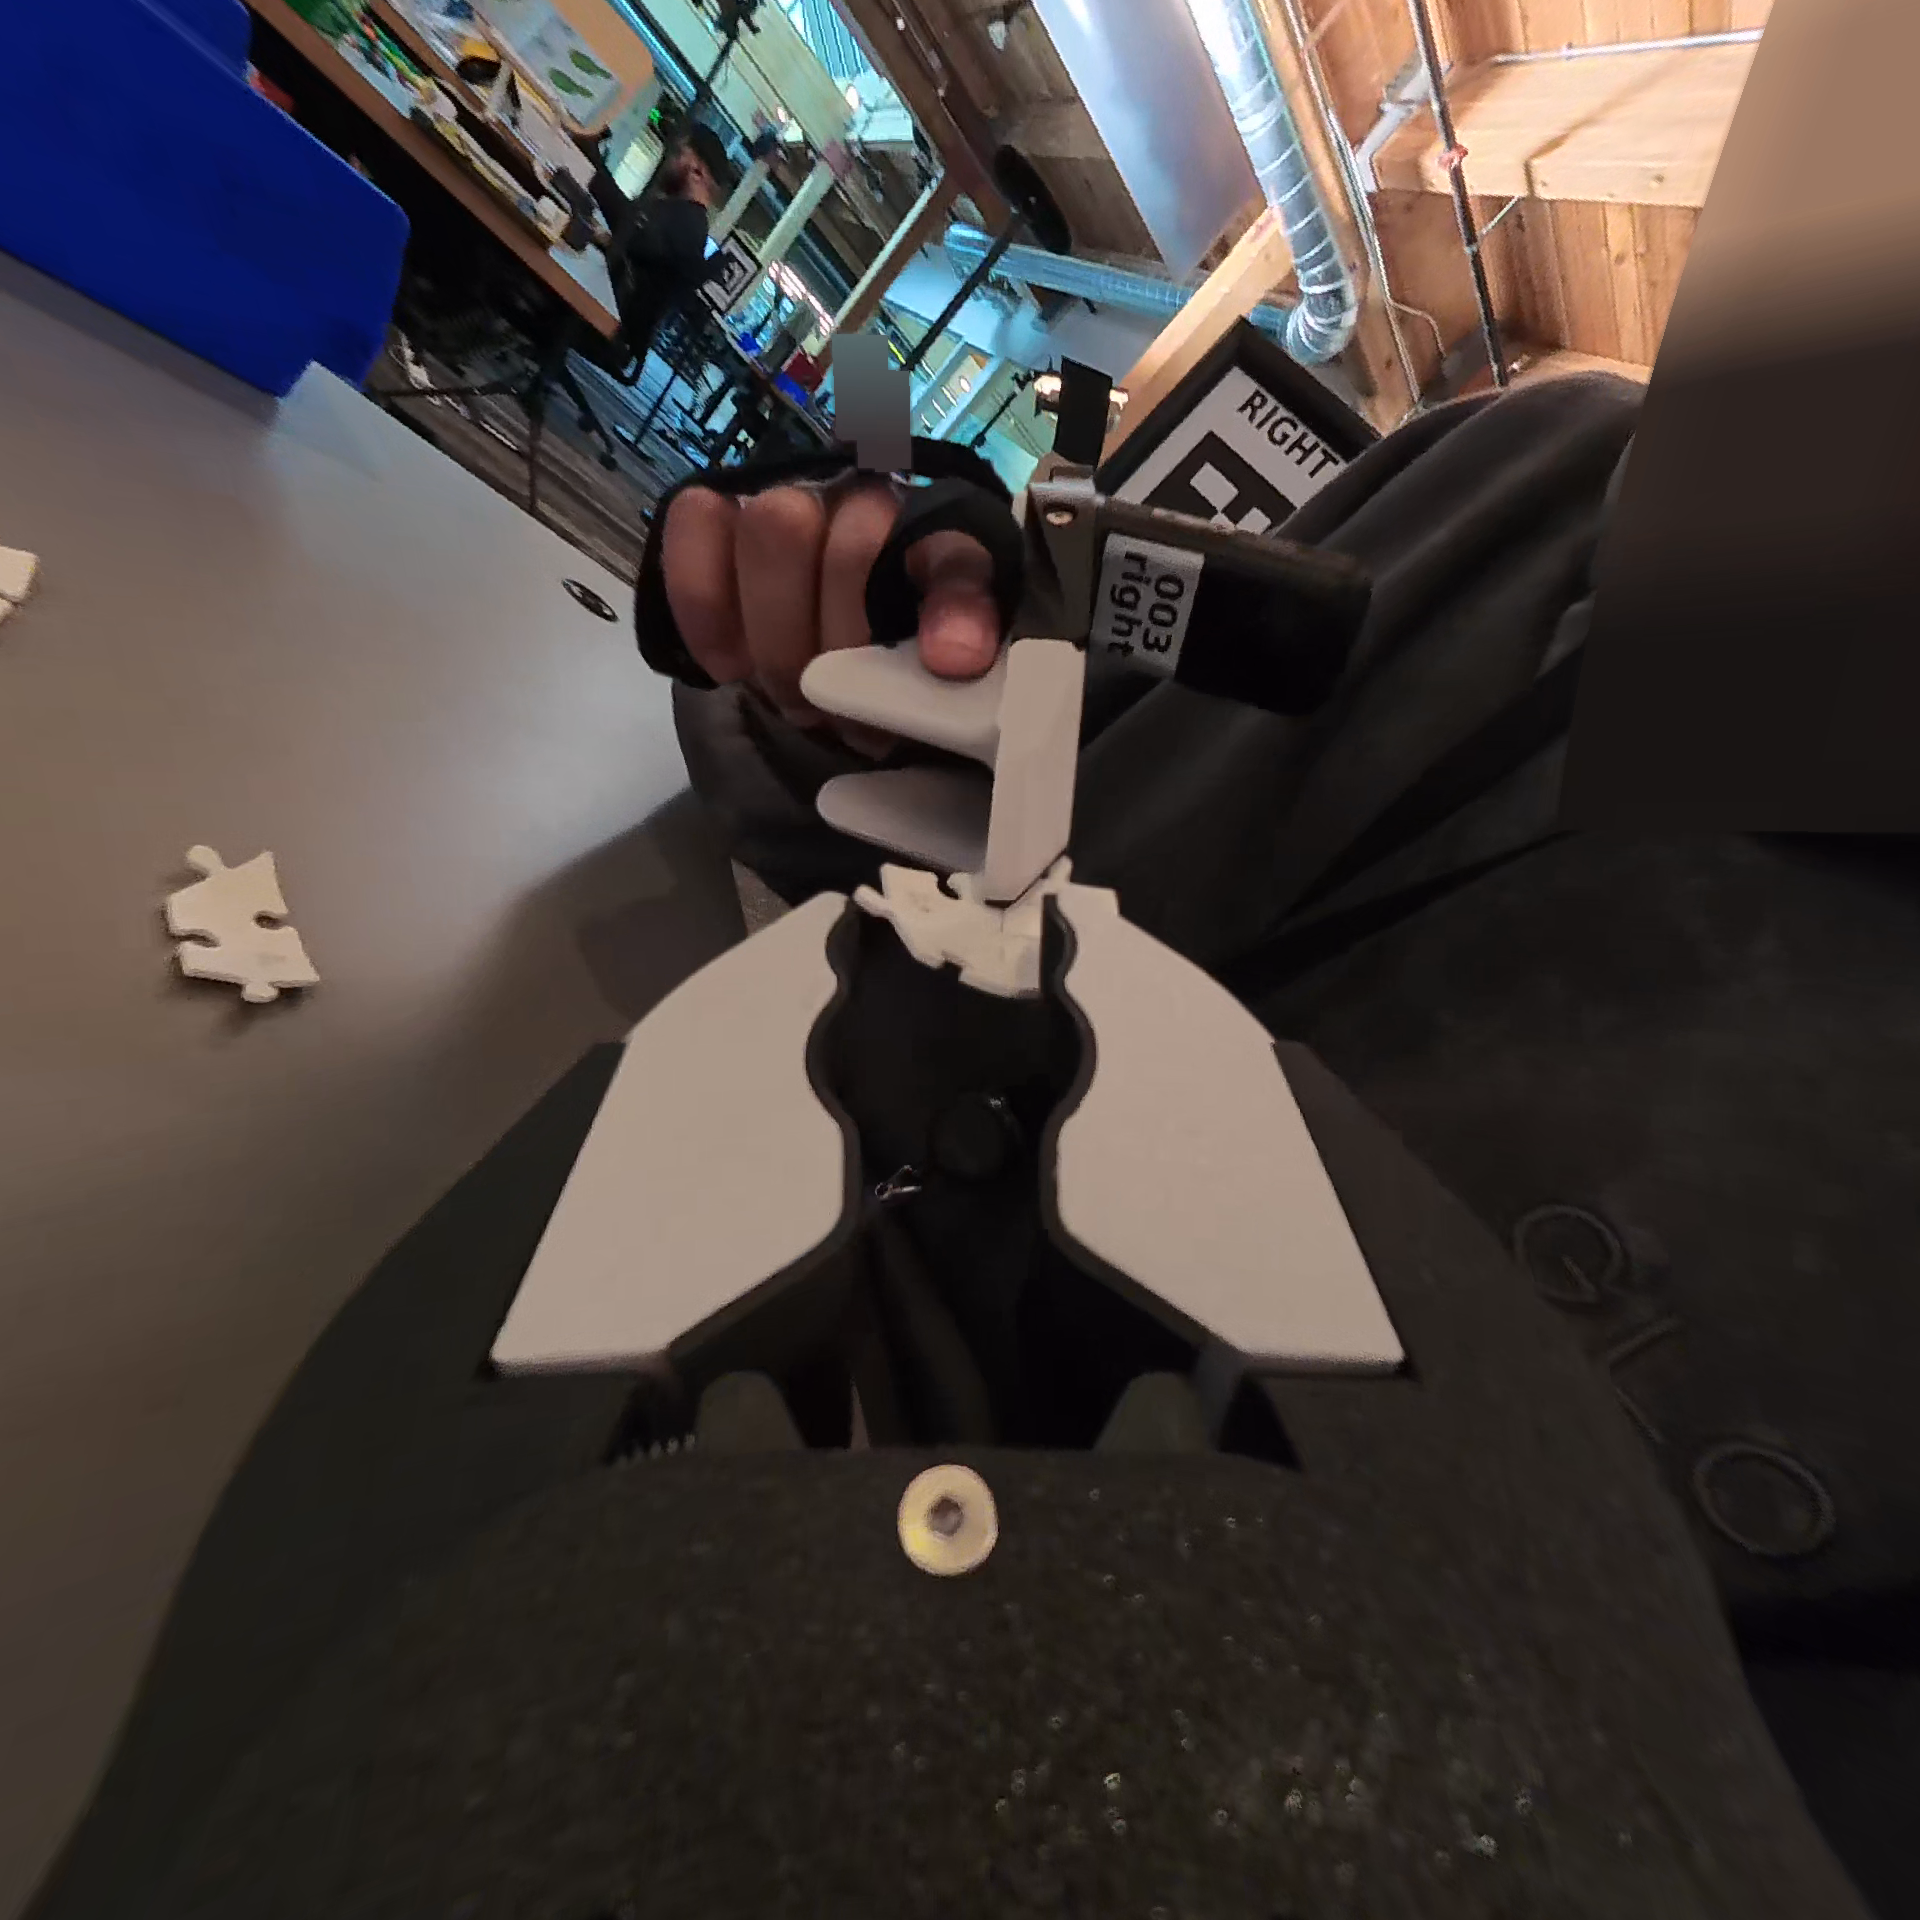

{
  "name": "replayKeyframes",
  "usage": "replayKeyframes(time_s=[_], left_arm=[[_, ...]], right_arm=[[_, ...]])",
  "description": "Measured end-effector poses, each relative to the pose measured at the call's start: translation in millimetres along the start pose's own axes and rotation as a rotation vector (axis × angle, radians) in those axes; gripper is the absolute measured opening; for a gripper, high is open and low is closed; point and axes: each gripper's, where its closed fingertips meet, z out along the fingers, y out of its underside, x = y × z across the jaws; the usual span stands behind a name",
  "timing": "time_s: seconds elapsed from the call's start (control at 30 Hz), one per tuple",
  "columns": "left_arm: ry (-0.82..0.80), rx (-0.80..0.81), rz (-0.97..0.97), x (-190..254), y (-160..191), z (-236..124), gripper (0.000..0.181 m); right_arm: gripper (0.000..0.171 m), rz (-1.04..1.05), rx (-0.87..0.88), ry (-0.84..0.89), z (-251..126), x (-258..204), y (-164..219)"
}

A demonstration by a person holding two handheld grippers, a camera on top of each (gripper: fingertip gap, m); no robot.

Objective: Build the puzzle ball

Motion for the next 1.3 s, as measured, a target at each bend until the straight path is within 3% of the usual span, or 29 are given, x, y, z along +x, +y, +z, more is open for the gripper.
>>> replayKeyframes(time_s=[0.1,0.17,0.3,0.5,0.87,1.13,1.3], left_arm=[[0.035,-0.015,-0.025,0.4,1.7,-0.4,0.036],[0.051,0.001,-0.037,2.3,-1.4,-3.3,0.050],[-0.012,0.030,0.000,-1.8,-5.2,-8.3,0.063],[0.032,-0.023,0.001,2.7,4.1,0.5,0.046],[0.132,-0.038,-0.030,13.1,5.4,0.5,0.046],[0.191,-0.028,-0.044,20.2,4.6,1.3,0.039],[0.129,0.008,-0.051,9.6,-1.2,-3.4,0.051]], right_arm=[[0.002,0.000,-0.011,0.007,0.9,0.1,0.9],[0.002,-0.024,-0.051,0.025,1.8,1.7,5.9],[0.002,-0.008,-0.100,0.033,5.3,2.9,14.2],[0.002,0.052,-0.072,0.038,7.0,6.2,5.0],[0.012,0.006,-0.004,-0.022,0.4,-3.0,-9.0],[0.003,-0.043,-0.046,0.036,1.9,3.5,-5.3],[0.002,-0.007,-0.069,0.052,-0.8,11.7,-0.1]])
